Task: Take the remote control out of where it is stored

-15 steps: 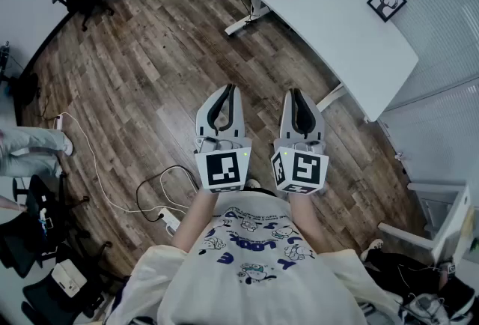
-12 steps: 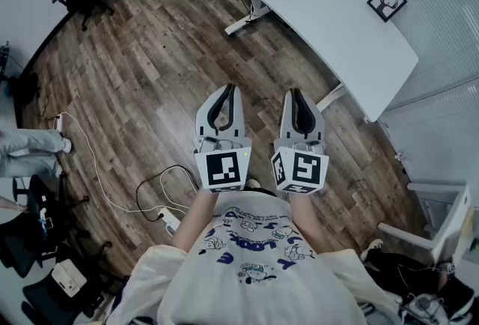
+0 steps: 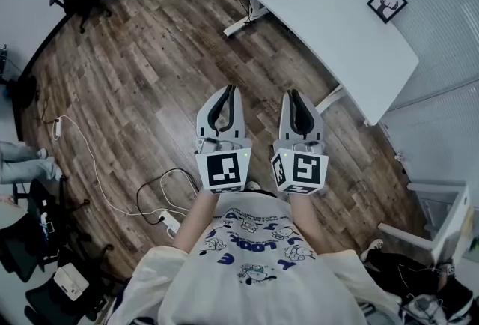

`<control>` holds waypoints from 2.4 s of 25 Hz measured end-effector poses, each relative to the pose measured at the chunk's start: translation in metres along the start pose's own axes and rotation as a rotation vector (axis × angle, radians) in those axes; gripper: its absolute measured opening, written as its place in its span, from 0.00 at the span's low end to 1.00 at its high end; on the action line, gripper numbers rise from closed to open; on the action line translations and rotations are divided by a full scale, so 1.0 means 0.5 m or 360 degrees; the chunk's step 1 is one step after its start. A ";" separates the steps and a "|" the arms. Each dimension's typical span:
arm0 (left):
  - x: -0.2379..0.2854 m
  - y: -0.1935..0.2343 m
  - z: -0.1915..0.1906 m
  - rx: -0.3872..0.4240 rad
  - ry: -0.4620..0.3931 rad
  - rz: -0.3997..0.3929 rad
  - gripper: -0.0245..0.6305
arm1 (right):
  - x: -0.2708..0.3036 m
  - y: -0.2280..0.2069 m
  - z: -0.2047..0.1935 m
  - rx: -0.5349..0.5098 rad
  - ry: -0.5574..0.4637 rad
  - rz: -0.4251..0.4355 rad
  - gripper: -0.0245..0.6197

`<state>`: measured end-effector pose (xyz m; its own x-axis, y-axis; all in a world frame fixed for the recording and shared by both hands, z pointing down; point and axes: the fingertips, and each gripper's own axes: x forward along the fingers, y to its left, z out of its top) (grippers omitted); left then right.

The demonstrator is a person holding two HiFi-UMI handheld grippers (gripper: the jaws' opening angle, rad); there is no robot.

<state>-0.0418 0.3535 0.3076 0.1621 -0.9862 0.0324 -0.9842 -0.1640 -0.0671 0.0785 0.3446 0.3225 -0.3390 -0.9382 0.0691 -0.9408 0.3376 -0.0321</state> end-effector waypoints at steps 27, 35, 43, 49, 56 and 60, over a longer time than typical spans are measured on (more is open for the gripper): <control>0.207 0.152 -0.044 -0.0031 0.0045 -0.0056 0.07 | 0.241 0.039 -0.034 0.0042 0.0106 -0.0004 0.13; 0.343 0.156 -0.057 -0.0027 0.0060 -0.0032 0.07 | 0.368 -0.033 -0.041 0.0053 0.0115 0.0003 0.12; 0.525 0.159 -0.051 -0.0022 0.0076 0.0003 0.07 | 0.541 -0.131 -0.024 0.0066 0.0121 0.0021 0.13; 0.665 0.165 -0.044 -0.0028 0.0086 0.0042 0.07 | 0.672 -0.198 -0.007 0.0066 0.0128 0.0058 0.13; 0.800 0.157 -0.045 -0.0027 0.0099 0.0072 0.07 | 0.793 -0.274 -0.008 0.0071 0.0169 0.0094 0.13; 0.860 0.135 -0.053 -0.0031 0.0121 0.0068 0.07 | 0.841 -0.322 -0.017 0.0065 0.0195 0.0098 0.13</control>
<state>-0.0406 -0.0810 0.3435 0.1151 -0.9877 0.1055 -0.9914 -0.1209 -0.0508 0.0871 -0.1035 0.3653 -0.3969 -0.8986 0.1872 -0.9179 0.3887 -0.0802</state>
